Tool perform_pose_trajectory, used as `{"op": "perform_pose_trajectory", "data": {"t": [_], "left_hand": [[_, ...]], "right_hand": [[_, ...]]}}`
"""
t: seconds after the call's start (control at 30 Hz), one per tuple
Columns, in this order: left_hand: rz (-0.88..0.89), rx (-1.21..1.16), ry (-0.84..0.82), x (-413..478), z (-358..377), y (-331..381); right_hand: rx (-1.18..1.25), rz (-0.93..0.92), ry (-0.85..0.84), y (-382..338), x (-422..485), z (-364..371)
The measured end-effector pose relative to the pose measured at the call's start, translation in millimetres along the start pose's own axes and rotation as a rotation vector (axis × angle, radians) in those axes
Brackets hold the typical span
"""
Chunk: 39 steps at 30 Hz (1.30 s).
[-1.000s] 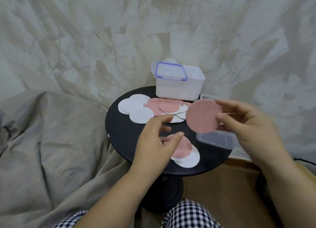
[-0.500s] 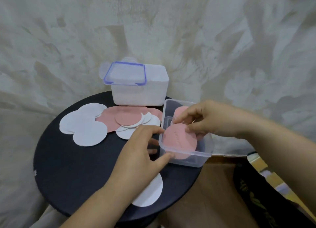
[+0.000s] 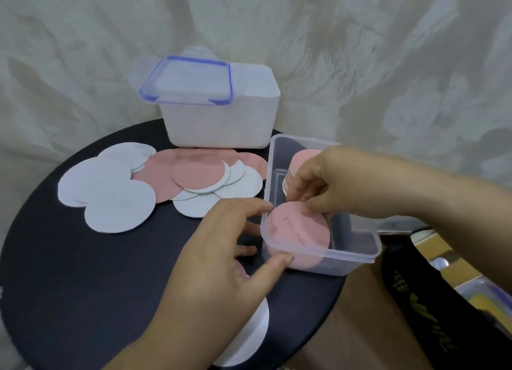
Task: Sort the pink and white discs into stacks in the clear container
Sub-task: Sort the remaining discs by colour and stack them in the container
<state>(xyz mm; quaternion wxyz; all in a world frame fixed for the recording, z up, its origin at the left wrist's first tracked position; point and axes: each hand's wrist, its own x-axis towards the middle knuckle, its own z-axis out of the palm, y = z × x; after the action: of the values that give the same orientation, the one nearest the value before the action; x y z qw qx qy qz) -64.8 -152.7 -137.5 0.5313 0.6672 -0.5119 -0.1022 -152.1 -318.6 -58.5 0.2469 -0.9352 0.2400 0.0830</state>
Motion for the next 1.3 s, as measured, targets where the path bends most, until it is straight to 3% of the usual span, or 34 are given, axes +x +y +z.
{"op": "perform_pose_trajectory", "data": {"t": [0.37,1.3], "left_hand": [[0.007,0.030,-0.026,-2.2,-1.7,1.2],[-0.011,0.025,-0.004,-5.4,-0.6,1.5]], "right_hand": [[-0.484,-0.015,0.074,-21.9,-10.5,11.9],[-0.289,0.024,0.033,-7.4,-10.4,11.5]]}}
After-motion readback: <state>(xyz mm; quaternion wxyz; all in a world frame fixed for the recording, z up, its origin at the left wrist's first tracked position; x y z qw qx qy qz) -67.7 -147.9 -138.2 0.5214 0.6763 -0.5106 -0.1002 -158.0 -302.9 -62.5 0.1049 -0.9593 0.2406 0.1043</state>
